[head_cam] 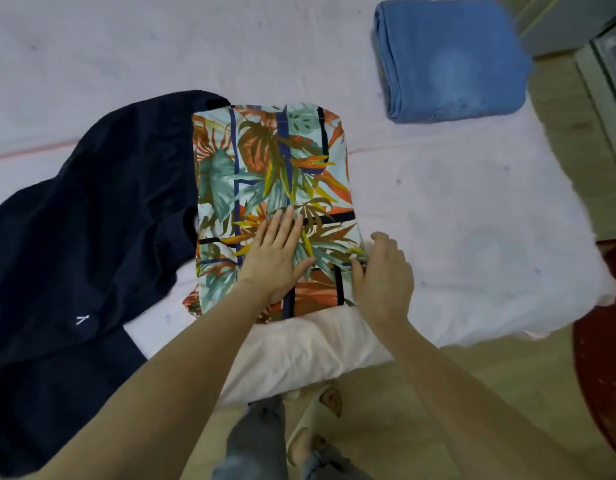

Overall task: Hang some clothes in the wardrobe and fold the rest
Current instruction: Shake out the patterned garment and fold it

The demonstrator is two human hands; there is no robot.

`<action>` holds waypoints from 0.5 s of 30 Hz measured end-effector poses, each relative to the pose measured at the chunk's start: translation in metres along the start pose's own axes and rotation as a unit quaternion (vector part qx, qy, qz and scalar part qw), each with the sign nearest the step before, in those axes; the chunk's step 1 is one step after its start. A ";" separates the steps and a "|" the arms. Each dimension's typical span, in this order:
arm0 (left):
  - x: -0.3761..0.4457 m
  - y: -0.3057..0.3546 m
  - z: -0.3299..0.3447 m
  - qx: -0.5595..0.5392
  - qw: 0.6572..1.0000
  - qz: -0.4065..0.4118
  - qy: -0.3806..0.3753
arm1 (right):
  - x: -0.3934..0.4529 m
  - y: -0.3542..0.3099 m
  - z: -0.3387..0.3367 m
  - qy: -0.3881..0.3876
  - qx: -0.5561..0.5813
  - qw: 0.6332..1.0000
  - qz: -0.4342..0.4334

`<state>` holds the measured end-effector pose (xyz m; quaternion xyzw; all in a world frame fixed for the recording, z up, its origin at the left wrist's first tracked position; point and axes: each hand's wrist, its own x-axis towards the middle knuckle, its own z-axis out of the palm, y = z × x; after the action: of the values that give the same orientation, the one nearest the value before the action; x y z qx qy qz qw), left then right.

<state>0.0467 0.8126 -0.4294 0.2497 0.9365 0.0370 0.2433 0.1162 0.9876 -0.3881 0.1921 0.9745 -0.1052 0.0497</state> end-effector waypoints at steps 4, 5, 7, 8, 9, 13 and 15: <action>-0.072 -0.001 0.003 0.019 0.993 0.095 0.072 | -0.033 0.001 0.008 0.039 -0.044 0.925 -0.375; -0.094 -0.003 0.010 0.050 0.991 0.109 0.060 | -0.042 0.004 0.013 -0.002 -0.078 0.899 -0.431; -0.116 -0.016 0.028 0.099 0.991 0.088 0.017 | -0.044 0.015 0.029 -0.069 -0.139 0.891 -0.427; -0.117 -0.023 0.034 0.117 0.991 0.061 0.011 | -0.037 0.017 0.035 -0.080 -0.149 0.904 -0.392; -0.117 -0.027 0.037 0.123 0.992 0.026 0.018 | -0.032 0.017 0.040 -0.080 -0.156 0.916 -0.360; -0.099 -0.026 0.036 0.100 0.989 -0.102 0.035 | -0.006 0.013 0.050 -0.068 -0.156 0.937 -0.306; -0.094 -0.024 0.036 0.076 0.985 -0.153 0.026 | -0.006 0.014 0.055 -0.081 -0.146 0.942 -0.292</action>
<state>0.1247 0.7441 -0.4247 0.1204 0.9697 -0.0654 0.2022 0.1302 0.9858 -0.4434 -0.1189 0.9852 0.0132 0.1231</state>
